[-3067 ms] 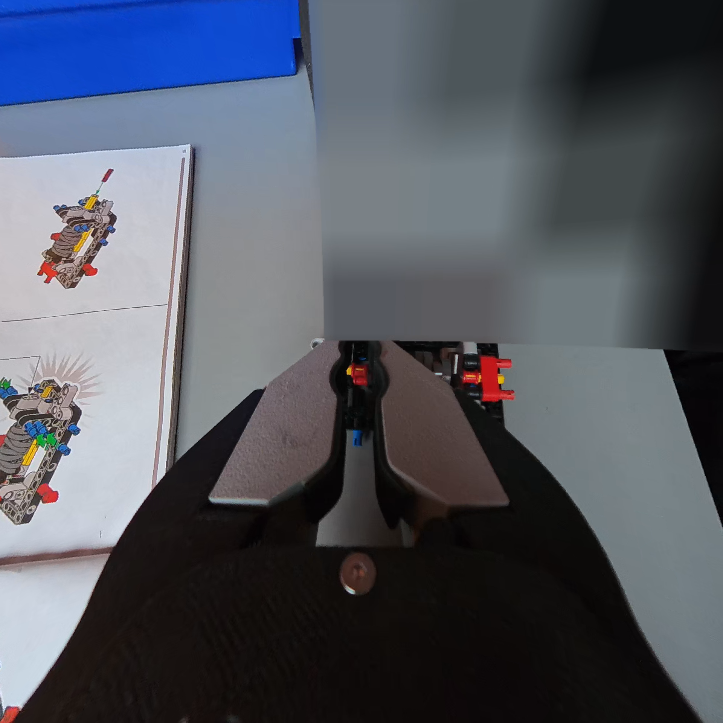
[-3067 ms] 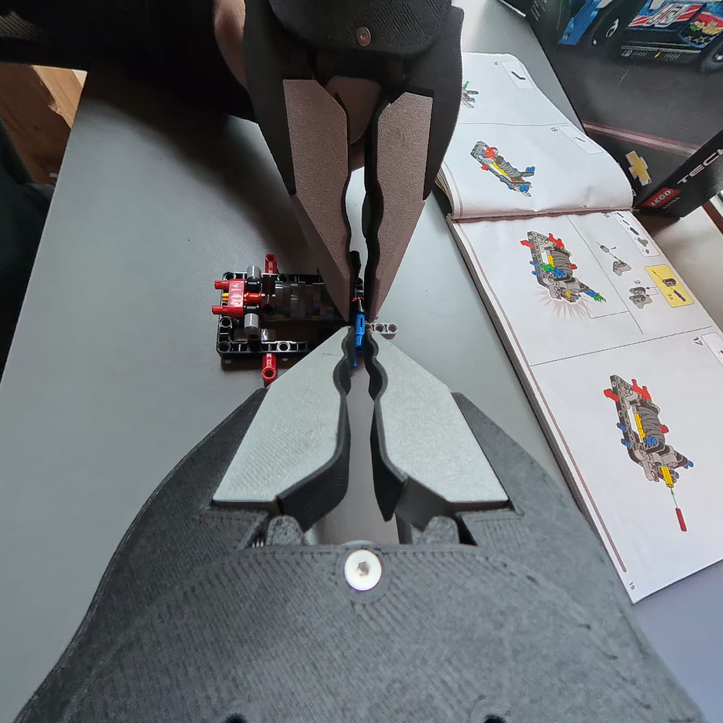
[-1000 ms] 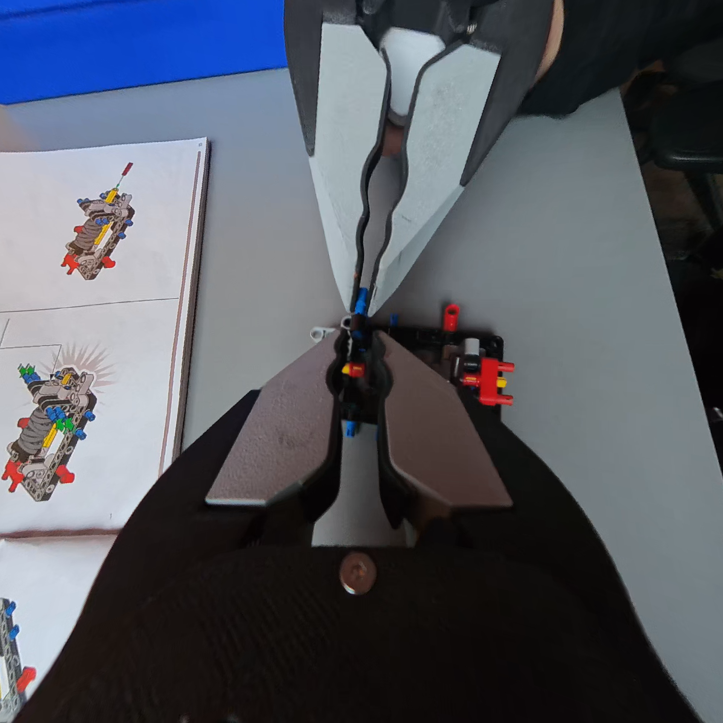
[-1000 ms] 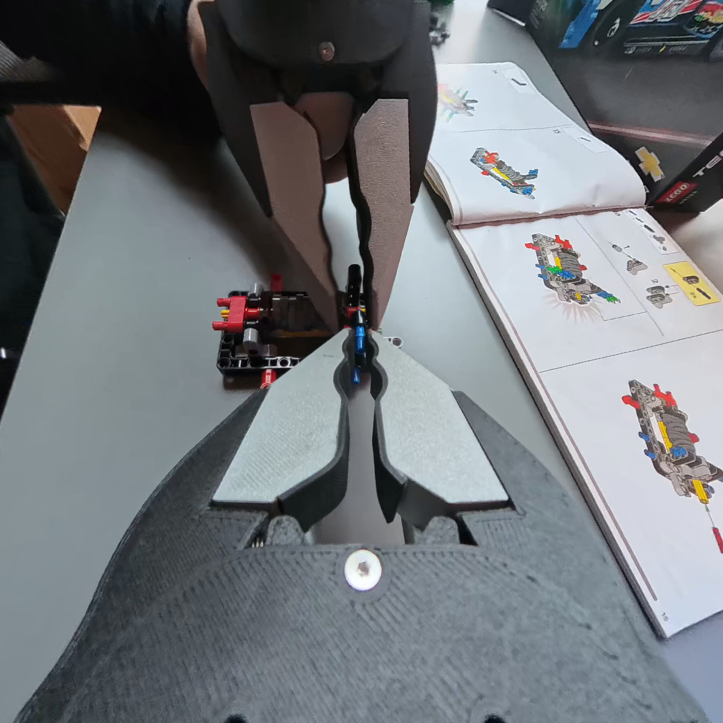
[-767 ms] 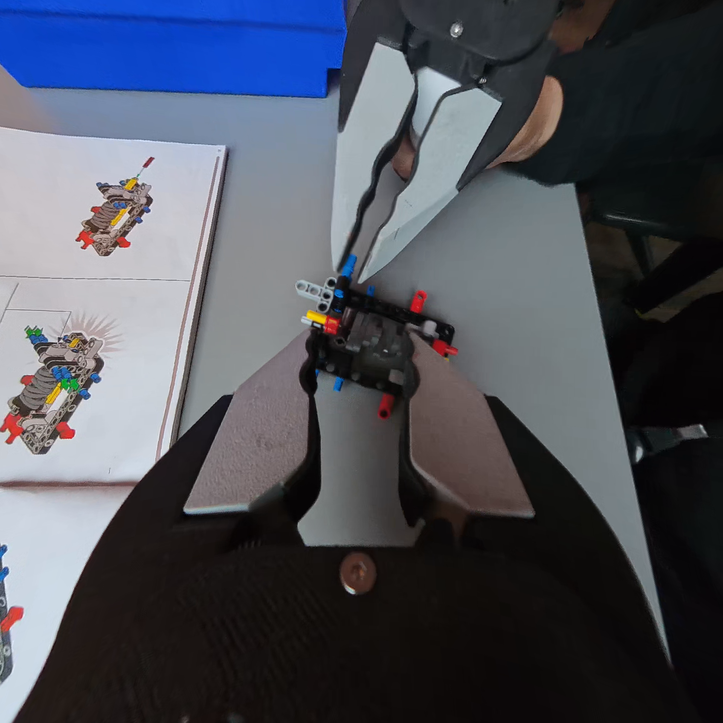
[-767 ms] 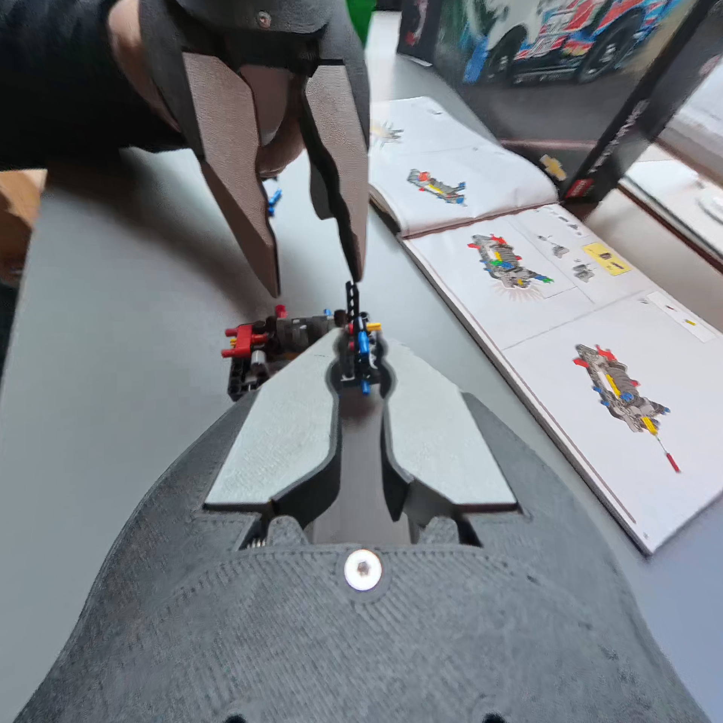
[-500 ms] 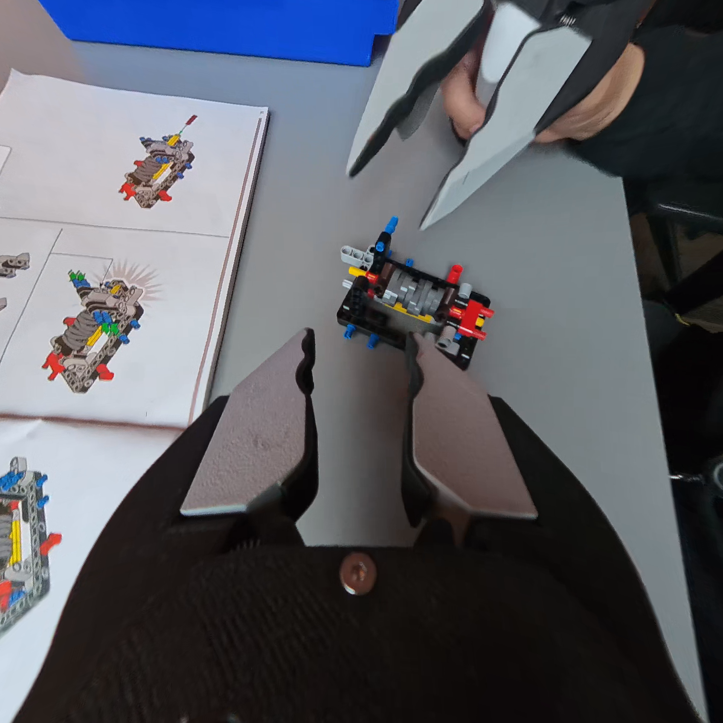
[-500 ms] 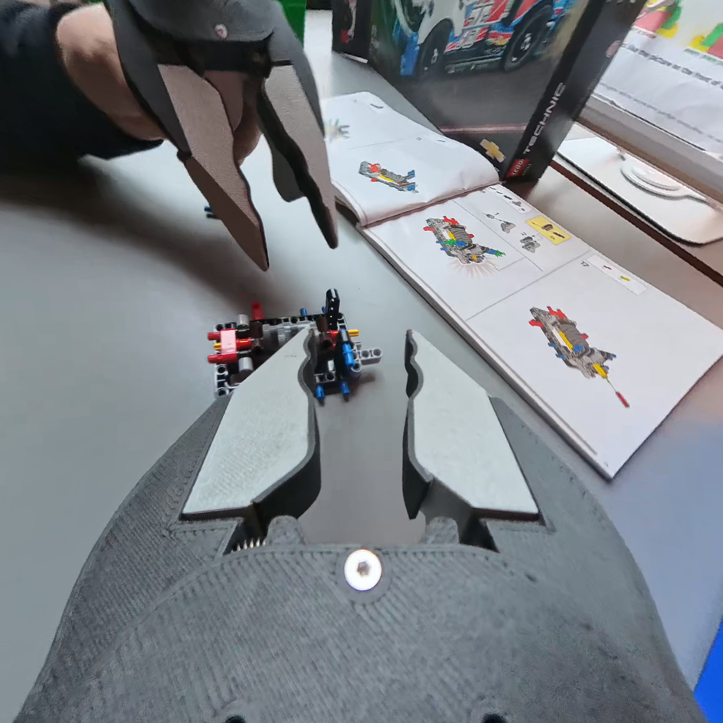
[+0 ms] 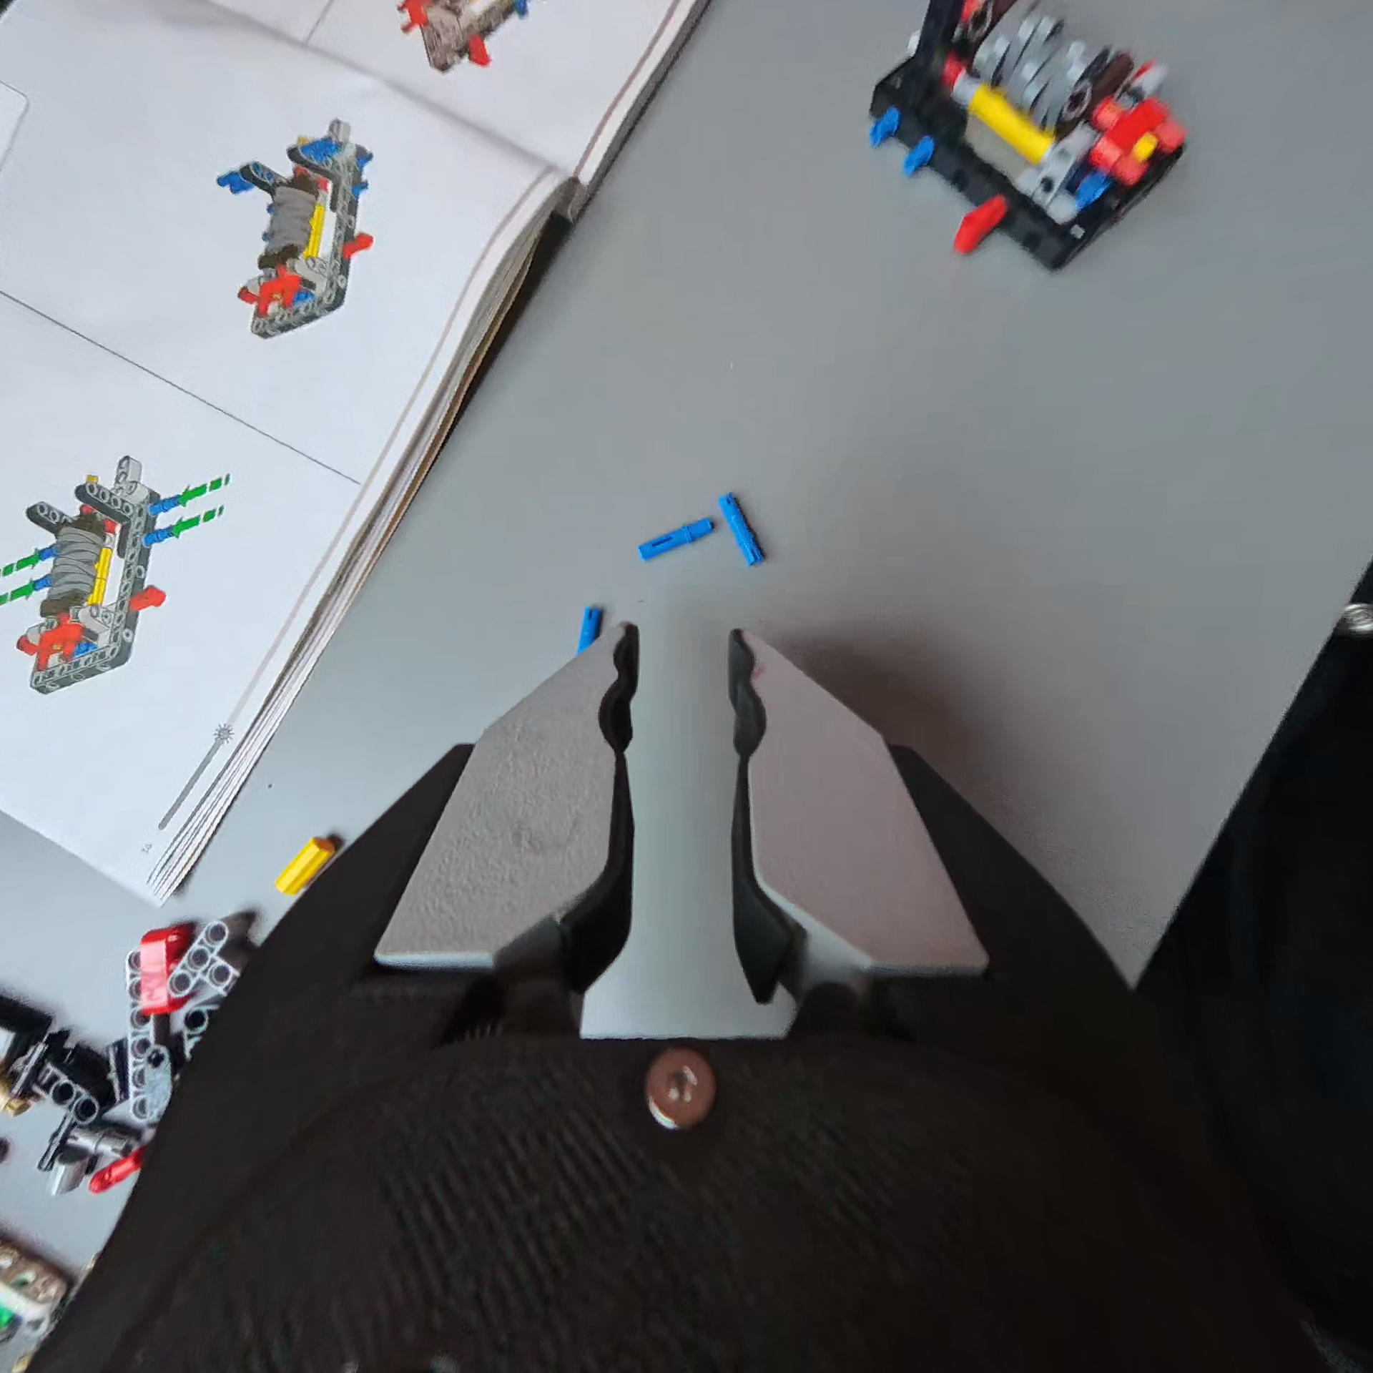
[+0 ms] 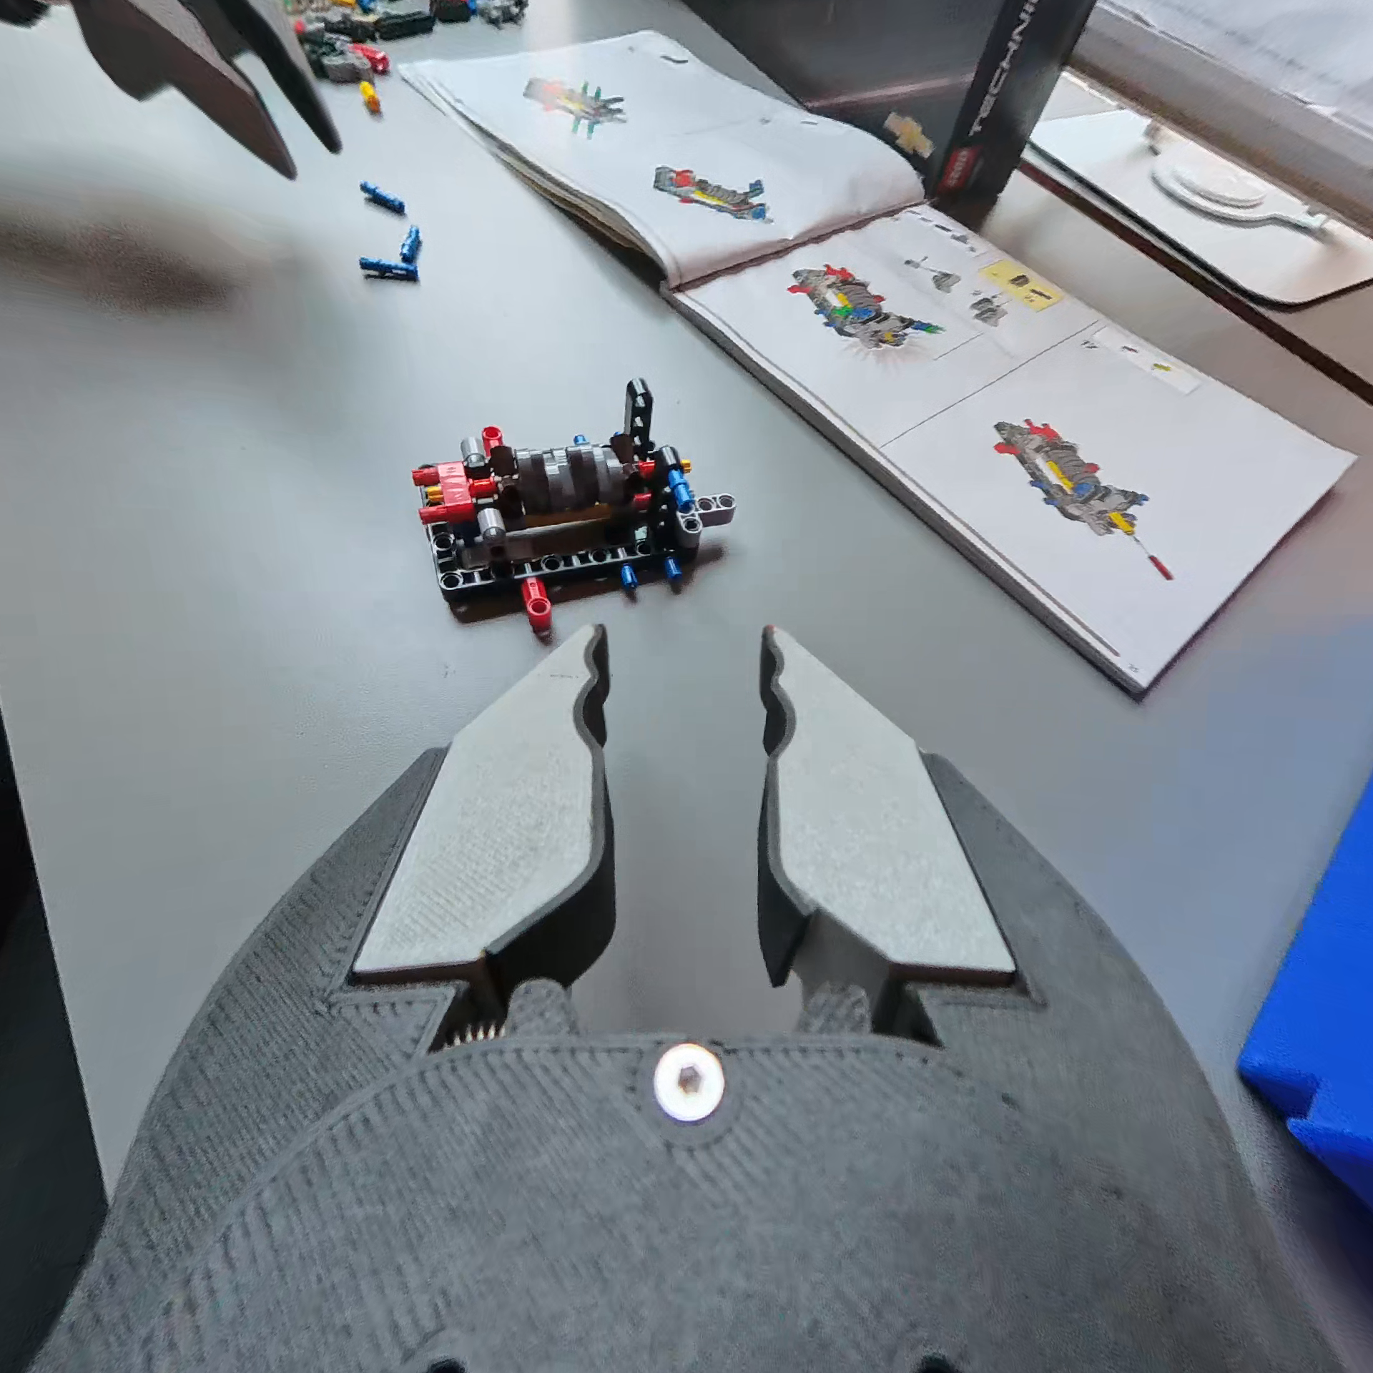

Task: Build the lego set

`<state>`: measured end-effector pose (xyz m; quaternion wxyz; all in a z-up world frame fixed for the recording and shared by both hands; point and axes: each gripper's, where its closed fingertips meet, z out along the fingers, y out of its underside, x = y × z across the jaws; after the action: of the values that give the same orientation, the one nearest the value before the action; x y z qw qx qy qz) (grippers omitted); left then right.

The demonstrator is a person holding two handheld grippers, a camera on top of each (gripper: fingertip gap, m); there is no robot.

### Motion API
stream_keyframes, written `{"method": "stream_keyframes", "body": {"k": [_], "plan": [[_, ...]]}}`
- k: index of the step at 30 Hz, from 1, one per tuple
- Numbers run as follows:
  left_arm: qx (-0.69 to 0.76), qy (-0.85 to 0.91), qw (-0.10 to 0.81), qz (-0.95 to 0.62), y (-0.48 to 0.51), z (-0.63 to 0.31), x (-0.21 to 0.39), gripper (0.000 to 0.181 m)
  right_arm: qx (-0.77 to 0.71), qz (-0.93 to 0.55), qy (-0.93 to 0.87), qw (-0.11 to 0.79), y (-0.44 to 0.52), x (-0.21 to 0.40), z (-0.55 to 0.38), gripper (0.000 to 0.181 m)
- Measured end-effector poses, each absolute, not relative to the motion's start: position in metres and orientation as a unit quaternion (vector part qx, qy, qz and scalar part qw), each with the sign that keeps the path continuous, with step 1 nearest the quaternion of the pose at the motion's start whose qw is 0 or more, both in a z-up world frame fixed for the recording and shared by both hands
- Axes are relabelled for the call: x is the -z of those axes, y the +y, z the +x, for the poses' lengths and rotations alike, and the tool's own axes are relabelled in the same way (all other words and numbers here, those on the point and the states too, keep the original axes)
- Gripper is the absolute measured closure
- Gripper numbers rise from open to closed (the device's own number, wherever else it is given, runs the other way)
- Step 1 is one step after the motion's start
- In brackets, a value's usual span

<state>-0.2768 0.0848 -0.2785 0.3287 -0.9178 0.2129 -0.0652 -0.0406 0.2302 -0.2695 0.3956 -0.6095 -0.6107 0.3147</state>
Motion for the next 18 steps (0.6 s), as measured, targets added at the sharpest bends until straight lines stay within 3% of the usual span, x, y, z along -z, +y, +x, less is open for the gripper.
{"method": "stream_keyframes", "body": {"k": [8, 10, 11, 18], "plan": [[0.065, 0.208, 0.287, -0.933, 0.104, -0.242, 0.305, 0.155, -0.317, -0.574, -0.643, 0.396, 0.226, 0.271, -0.047, 0.149], [0.065, 0.193, 0.295, -0.934, 0.113, -0.245, 0.305, 0.163, -0.330, -0.567, -0.639, 0.403, 0.227, 0.266, -0.048, 0.150], [0.070, 0.192, 0.290, -0.935, 0.113, -0.246, 0.305, 0.178, -0.336, -0.566, -0.635, 0.403, 0.227, 0.264, -0.047, 0.151], [0.094, 0.235, 0.313, -0.915, 0.115, -0.228, 0.300, 0.179, -0.380, -0.539, -0.617, 0.429, 0.219, 0.245, -0.044, 0.157]]}}
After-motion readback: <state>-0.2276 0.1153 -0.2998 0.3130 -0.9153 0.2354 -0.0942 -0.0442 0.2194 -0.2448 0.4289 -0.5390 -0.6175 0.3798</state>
